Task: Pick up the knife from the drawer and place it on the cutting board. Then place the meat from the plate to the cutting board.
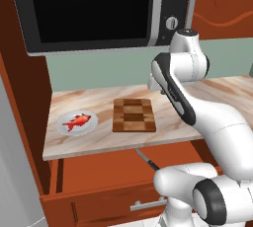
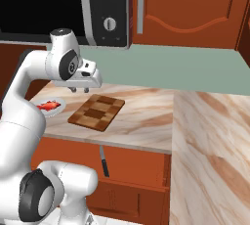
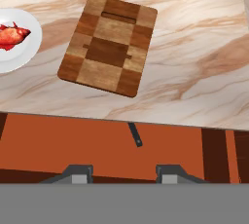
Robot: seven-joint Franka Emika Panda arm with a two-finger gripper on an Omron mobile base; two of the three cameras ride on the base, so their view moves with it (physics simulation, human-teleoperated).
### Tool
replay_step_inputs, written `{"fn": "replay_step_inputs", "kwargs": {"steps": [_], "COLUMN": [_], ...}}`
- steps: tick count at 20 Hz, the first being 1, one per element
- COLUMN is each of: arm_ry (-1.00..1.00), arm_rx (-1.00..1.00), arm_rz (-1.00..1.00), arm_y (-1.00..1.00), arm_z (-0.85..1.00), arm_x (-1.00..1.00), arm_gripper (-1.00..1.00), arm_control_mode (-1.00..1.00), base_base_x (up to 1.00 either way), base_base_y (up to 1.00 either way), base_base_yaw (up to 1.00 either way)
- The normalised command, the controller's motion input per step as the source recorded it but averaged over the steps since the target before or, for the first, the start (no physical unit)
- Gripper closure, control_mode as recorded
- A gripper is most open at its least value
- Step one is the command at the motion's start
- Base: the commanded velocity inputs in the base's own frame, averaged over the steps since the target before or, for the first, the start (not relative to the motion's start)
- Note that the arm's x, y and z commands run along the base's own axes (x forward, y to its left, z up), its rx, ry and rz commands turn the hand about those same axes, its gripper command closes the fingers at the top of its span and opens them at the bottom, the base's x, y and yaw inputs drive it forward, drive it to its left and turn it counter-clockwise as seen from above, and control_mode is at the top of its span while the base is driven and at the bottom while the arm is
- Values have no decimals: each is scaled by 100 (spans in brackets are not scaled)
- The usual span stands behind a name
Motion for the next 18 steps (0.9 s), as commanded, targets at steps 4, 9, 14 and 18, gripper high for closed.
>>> {"fn": "replay_step_inputs", "kwargs": {"steps": [4,9,14,18], "arm_ry": [0,0,0,0], "arm_rx": [0,0,0,0], "arm_rz": [0,0,0,0], "arm_y": [0,0,0,0], "arm_z": [-1,0,0,0], "arm_x": [0,0,0,0], "arm_gripper": [-100,-100,-100,-100], "arm_control_mode": [-100,-100,-100,-100], "base_base_x": [0,0,0,0], "base_base_y": [0,0,0,0], "base_base_yaw": [0,0,0,0]}}
